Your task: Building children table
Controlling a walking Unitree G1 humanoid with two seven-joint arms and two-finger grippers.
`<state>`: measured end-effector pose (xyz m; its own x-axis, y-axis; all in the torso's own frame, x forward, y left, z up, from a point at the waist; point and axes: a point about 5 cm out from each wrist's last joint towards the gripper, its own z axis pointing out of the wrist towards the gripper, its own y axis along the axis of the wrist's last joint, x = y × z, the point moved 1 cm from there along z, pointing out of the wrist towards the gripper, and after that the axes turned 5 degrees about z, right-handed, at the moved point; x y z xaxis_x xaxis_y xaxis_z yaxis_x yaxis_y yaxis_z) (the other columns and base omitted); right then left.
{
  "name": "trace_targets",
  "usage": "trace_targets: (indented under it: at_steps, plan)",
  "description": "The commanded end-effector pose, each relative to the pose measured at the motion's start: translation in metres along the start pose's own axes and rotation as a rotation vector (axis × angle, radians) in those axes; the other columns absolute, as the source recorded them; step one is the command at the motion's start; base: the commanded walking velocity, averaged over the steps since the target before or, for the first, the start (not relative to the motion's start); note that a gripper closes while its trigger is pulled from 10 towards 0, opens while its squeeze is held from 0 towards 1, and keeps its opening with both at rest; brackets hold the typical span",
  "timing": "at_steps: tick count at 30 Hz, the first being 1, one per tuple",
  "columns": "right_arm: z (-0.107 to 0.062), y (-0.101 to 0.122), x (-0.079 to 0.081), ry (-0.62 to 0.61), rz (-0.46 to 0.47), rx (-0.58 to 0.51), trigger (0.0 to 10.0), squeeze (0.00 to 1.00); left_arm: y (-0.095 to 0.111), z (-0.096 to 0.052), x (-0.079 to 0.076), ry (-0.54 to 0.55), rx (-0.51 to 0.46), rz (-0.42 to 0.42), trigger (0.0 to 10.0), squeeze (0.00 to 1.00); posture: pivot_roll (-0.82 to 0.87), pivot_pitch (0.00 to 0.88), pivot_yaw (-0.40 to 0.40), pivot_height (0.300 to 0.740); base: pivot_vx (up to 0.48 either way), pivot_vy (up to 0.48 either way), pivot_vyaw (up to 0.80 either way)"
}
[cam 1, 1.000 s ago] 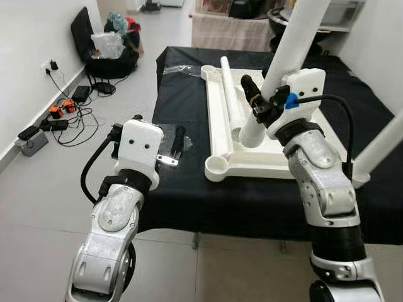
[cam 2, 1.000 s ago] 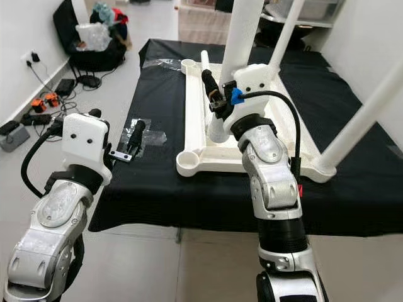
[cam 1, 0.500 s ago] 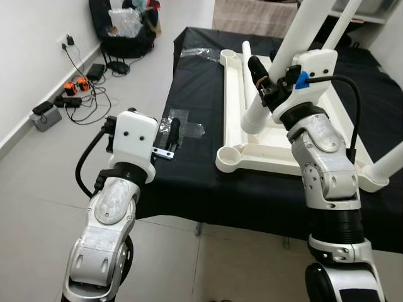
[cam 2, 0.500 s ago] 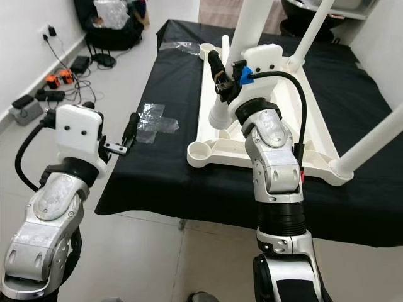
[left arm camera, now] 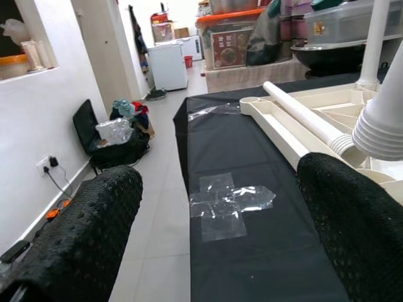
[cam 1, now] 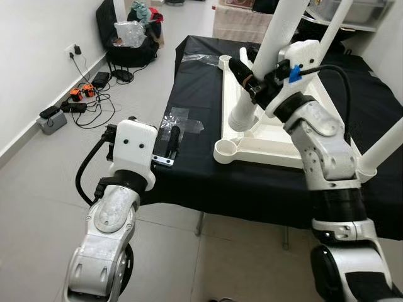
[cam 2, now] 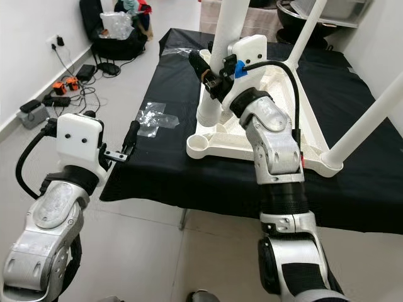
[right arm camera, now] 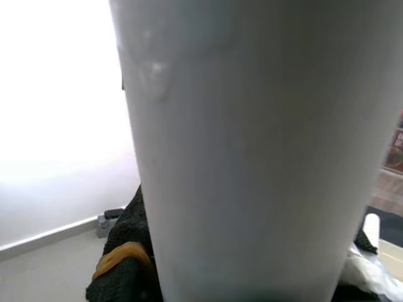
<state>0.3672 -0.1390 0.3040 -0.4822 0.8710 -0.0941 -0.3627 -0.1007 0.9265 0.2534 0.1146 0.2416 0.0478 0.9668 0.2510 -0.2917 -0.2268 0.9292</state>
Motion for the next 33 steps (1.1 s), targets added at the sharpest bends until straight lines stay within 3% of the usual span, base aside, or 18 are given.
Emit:
trace_targets:
  at_steps: [1,8,15,19,21,33]
  plan:
    - [0.002,0.005,-0.003,-0.013,-0.001,-0.028,10.0,0.0,-0.001,-0.002,-0.002,-0.001,0.013,-0.003,10.0,0.0,0.06,0.16,-0.103,0.74,0.0,0.0,0.0]
    - [0.002,-0.003,-0.015,-0.001,-0.003,0.002,10.0,0.0,0.004,-0.007,-0.008,-0.019,0.01,-0.026,10.0,0.0,0.07,0.179,-0.104,0.74,0.0,0.0,0.0]
    - [0.001,-0.006,-0.026,0.094,-0.003,0.05,10.0,0.0,0.004,-0.01,-0.018,-0.067,0.018,-0.038,10.0,0.0,0.07,0.207,-0.099,0.74,0.0,0.0,0.0]
    - [0.001,-0.011,-0.036,0.136,0.058,0.075,10.0,0.0,-0.003,-0.017,-0.022,-0.122,0.047,-0.035,10.0,0.0,0.07,0.222,-0.093,0.74,0.0,0.0,0.0]
    - [-0.001,-0.009,-0.037,0.217,0.094,0.081,10.0,0.0,-0.007,-0.019,-0.02,-0.151,0.054,-0.028,10.0,0.0,0.07,0.223,-0.093,0.74,0.0,0.0,0.0]
    - [0.01,-0.006,-0.038,0.325,0.066,0.093,10.0,0.0,-0.004,-0.019,-0.026,-0.178,0.057,-0.048,10.0,0.0,0.07,0.225,-0.089,0.74,0.0,0.0,0.0]
